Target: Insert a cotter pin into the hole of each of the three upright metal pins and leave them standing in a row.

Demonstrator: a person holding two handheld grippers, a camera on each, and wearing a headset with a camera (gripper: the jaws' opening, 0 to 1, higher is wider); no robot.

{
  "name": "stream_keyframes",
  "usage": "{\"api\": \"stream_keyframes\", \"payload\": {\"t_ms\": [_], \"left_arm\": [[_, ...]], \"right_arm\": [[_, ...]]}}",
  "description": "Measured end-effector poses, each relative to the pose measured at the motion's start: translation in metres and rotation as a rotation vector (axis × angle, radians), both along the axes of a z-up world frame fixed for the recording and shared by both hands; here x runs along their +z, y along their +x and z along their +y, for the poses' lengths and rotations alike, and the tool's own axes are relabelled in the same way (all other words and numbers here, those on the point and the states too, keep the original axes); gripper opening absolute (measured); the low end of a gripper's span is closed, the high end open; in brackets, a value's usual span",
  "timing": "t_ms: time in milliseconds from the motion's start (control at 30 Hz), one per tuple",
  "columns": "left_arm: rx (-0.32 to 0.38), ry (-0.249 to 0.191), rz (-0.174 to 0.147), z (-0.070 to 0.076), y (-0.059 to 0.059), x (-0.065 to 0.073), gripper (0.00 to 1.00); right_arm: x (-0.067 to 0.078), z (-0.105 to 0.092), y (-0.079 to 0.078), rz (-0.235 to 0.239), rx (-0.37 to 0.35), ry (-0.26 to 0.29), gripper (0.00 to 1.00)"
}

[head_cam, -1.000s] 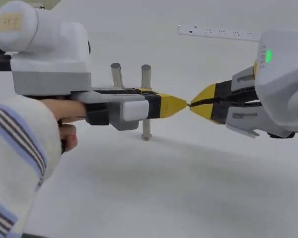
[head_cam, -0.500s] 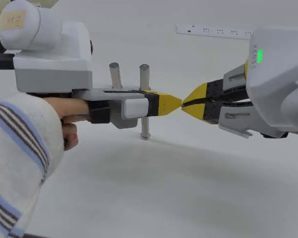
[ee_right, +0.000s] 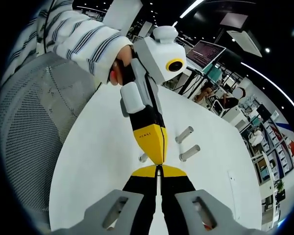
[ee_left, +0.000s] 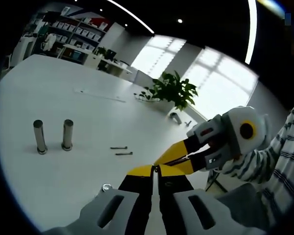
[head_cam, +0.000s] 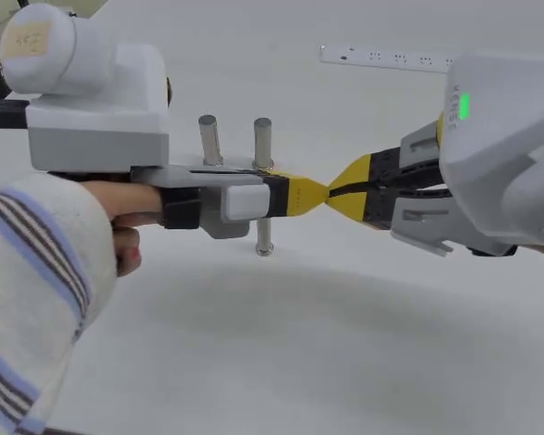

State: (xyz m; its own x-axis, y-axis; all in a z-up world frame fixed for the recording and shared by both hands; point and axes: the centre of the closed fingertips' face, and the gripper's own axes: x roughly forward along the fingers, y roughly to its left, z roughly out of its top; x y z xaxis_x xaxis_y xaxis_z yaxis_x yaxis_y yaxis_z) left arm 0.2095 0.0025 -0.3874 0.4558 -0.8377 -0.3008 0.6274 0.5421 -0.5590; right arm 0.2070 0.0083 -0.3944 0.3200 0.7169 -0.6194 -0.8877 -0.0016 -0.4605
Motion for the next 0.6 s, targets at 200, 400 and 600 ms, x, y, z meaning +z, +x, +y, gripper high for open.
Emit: {"api": "stream_keyframes", "payload": {"t_ms": [200, 400, 600], "left_arm": [[-0.004, 0.003, 0.005, 0.0018, 0.0, -0.0008, 0.0], [-0.01, 0.012, 0.005, 0.0024, -0.0013, -0.0019, 0.0], [-0.011, 0.014, 0.007, 0.0009, -0.0016, -0.0026, 0.0]], "right_arm": [[0.0004, 0.0008, -0.001, -0.001, -0.001, 0.002, 0.0], [0.0008, 0.0011, -0.0005, -0.002, -0.001, 0.003, 0.0], [-0.0001, 0.0014, -0.0016, 0.002, 0.002, -0.001, 0.0]]}}
